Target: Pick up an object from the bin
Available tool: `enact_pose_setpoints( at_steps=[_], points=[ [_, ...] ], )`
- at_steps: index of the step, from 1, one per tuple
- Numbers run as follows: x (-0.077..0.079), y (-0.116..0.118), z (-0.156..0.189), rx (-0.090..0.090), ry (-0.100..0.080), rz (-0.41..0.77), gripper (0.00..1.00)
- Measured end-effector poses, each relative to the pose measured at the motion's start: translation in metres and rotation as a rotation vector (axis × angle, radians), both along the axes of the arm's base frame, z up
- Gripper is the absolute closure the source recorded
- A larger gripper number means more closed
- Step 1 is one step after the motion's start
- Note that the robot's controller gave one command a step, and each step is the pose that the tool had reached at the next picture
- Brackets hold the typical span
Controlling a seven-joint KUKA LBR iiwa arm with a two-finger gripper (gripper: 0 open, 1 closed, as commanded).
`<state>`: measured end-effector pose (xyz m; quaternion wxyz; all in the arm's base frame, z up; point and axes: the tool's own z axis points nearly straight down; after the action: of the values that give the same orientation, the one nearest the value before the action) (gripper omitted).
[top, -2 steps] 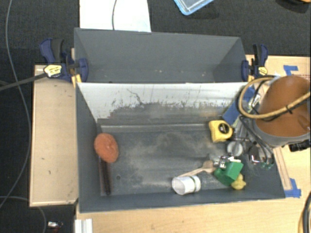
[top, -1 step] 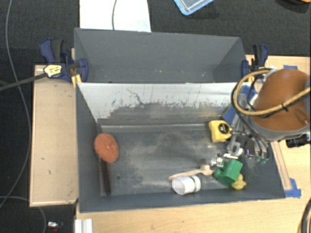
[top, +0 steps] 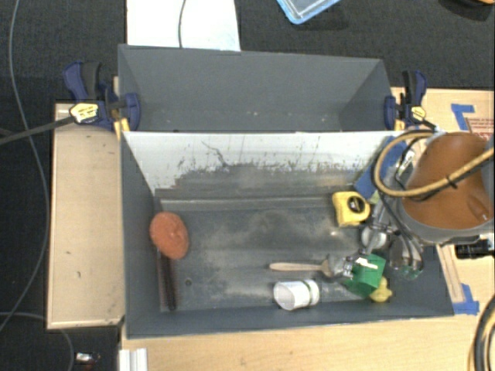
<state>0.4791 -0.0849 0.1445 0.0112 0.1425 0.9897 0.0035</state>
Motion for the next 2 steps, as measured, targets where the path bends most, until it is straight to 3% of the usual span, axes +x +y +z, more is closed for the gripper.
enact_pose_setpoints(
  at_steps=[1, 2],
  points=[
    [0.042, -0.042, 0.065, -0.005, 0.003, 0.230, 0.00],
    [0.012, 0.000, 0.048, 0.002, 0.007, -0.061, 0.00]
  ],
)
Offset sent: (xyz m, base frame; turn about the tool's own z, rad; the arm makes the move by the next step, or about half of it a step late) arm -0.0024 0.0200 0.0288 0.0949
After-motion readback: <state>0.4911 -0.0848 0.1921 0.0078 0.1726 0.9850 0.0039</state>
